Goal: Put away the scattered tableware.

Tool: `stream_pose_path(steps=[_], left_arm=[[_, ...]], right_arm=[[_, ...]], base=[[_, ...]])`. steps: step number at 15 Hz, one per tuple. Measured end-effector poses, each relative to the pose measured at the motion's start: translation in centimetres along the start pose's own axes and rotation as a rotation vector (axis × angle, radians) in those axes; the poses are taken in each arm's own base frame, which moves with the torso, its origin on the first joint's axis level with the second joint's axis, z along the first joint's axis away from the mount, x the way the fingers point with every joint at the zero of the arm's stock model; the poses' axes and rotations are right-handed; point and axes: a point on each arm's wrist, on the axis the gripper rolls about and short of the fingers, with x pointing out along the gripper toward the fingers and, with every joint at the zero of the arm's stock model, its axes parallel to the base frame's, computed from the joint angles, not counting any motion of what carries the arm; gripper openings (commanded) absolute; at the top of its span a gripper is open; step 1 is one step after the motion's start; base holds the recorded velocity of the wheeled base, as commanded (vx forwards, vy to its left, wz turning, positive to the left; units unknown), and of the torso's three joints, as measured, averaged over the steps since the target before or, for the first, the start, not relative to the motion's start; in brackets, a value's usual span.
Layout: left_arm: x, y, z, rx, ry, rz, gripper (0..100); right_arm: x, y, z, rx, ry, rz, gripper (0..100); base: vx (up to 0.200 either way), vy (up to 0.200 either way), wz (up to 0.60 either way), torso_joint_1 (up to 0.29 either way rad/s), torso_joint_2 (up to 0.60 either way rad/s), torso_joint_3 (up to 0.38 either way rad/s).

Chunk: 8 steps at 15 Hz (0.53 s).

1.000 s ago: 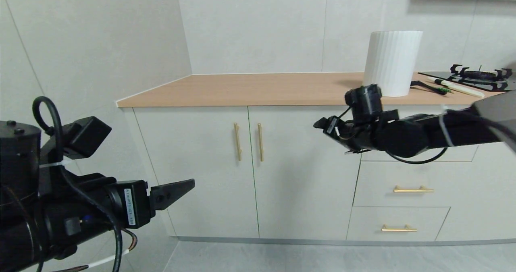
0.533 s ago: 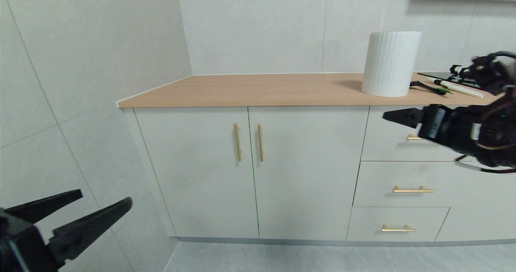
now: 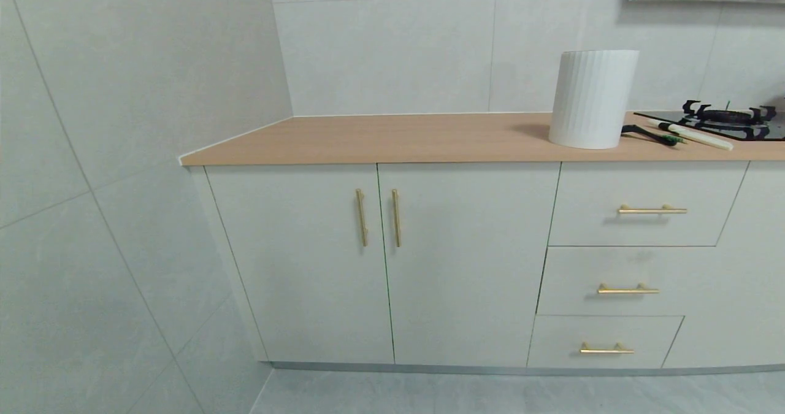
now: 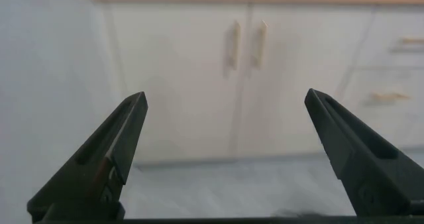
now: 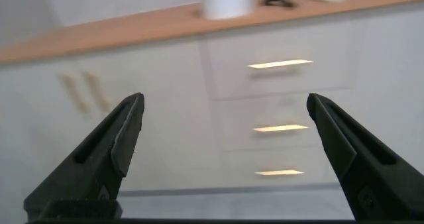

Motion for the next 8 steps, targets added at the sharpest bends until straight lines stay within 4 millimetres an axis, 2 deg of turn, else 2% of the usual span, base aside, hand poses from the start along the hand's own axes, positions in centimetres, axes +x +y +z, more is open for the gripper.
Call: stream_pose_path(steps=[1, 3, 5, 8], left_arm=[[-1.0, 0.0, -0.3, 0.035, -0.047, 0.045, 100], [-2.1, 0.0, -0.7, 0.04, -0.097, 0.161, 100], [-2.4, -0.3, -1.3, 0.043, -0.109, 0.235, 100], [-2.5, -0.8, -3.3, 0.08, -0.101, 0.298, 100]], right_arm=[[-1.9, -0.6, -1.0, -0.024, -0.035, -0.058, 100], [-4.0, -1.1, -2.5, -0.063, -0.072, -0.209, 100], [-5.1, -0.8, -3.7, -0.078, -0.103, -0.269, 100], [-5.0, -0.7, -6.8, -0.094, -0.075, -0.291, 100]], base=[[0.0, 0.0, 0.0, 0.0, 0.0, 0.0], [0.0, 0.0, 0.0, 0.0, 0.0, 0.0], [0.0, 0.0, 0.0, 0.0, 0.0, 0.0], [0.0, 0.0, 0.0, 0.0, 0.0, 0.0]])
